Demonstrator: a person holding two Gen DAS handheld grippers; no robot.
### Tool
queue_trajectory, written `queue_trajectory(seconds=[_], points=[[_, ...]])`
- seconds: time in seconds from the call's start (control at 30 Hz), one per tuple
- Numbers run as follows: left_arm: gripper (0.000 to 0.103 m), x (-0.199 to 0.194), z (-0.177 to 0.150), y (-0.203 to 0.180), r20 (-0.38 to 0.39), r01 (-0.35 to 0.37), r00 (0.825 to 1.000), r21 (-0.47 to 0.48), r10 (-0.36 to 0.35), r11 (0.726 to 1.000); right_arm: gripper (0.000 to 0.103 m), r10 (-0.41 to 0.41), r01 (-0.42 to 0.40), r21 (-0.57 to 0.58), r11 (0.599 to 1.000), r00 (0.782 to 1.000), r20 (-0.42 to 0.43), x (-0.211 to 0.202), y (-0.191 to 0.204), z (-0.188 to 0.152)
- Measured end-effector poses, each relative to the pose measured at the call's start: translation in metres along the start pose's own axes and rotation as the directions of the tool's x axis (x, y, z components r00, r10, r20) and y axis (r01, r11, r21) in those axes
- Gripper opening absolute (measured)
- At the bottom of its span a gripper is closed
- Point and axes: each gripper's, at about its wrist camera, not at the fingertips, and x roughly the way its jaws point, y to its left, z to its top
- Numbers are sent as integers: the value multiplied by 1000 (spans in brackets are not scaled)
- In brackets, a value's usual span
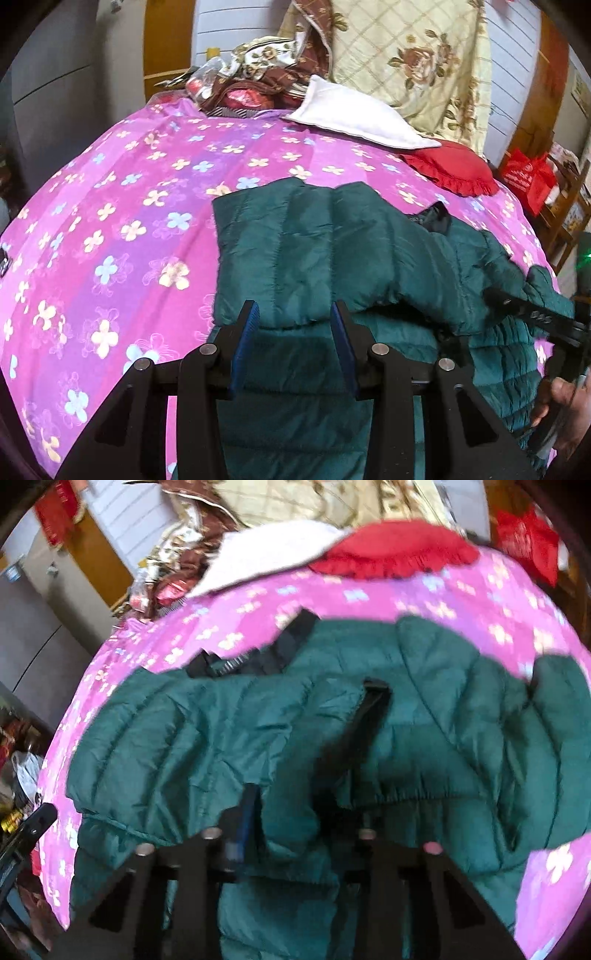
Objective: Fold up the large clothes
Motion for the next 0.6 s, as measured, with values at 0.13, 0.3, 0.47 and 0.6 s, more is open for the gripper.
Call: queue_trajectory(seconds=[0.13, 0.3, 0.47, 0.6], points=[[22, 3, 5, 16, 8, -7, 1000, -52, 7, 999, 25, -30, 37, -66, 997, 994, 106, -25, 11, 15], [22, 6, 9, 33, 9, -18, 1000, -103, 19, 994, 23, -86, 109, -101, 989, 974, 211, -49, 14, 40], [22, 11, 8, 43, 1, -42, 999, -118, 42, 992, 22, -155, 169, -61, 984, 969, 192, -42, -2, 48], [22, 15, 9, 46, -9, -54, 999, -127, 53, 990, 22, -191, 194, -6, 981, 973, 128, -23, -23, 34]])
